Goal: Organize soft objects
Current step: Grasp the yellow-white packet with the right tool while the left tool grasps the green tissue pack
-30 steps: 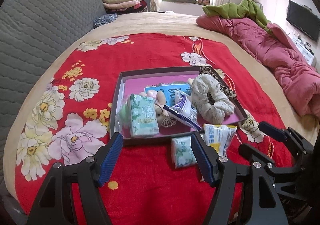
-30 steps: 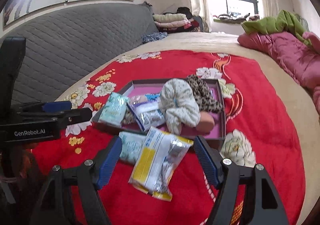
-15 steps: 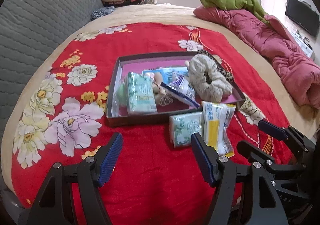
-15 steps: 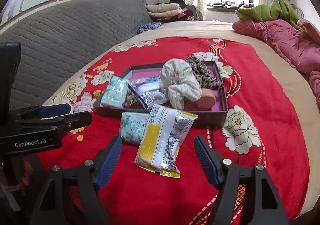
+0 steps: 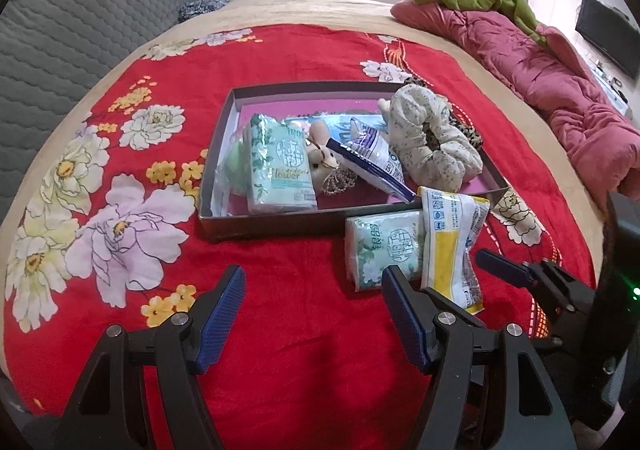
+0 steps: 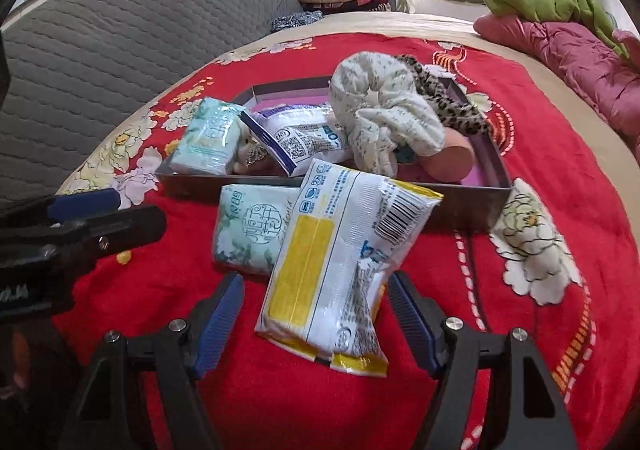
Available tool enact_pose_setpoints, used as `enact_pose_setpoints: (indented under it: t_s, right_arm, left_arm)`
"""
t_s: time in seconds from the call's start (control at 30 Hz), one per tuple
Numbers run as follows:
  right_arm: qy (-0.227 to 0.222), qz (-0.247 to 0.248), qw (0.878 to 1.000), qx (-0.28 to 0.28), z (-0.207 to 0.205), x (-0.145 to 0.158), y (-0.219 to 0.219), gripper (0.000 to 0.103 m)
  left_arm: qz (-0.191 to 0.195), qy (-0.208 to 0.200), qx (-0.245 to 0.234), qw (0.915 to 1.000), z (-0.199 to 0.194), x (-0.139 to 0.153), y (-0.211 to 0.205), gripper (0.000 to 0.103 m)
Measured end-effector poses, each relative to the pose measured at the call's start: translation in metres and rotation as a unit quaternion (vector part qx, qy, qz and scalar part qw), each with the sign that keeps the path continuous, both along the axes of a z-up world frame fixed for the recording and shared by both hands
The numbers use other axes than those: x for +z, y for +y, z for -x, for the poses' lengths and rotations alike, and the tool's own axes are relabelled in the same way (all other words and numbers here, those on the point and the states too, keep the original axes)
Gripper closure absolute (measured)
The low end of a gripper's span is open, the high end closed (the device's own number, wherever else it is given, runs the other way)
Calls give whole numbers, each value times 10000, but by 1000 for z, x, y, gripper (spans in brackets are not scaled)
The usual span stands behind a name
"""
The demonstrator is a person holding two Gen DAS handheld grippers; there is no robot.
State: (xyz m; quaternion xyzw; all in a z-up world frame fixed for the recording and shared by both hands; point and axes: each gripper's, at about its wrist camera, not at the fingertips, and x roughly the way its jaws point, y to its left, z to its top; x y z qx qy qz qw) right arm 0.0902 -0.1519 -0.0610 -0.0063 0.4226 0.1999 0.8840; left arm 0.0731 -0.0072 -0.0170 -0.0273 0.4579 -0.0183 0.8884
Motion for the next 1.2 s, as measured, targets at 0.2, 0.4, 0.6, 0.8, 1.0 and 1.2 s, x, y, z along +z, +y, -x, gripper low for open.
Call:
enact_pose_setpoints:
  t_s: [0.2,0.4,0.6,0.8,1.0,1.2]
  right_arm:
    - [45,216,9997,-106,-14,-13,-3,30]
    - [88,241,9994,-230,-18,-9,-18,35]
    - [189,299,9981,-511,-24,-5,-42,41]
    - [432,-16,9975,-560,-26,-4,-58,41]
    - [432,-14,9981,-444,-25,-3,-53,41]
    - [425,8,9985,-341,-24,-3,-48,41]
  left_arm:
    - [61,125,-48,9999,-10,-13,-3,31]
    - [176,189,-237,9994,-21,-23,-13,31]
    - [483,328,-339,9977,-37,-36,-18,31]
    - [763,503,-359,9952,-52,-52,-18,28]
    - [1211,571,-393,9902,-66,-62,-15,27]
    - [1366,532,-453,9881,-77,-72,-19,28]
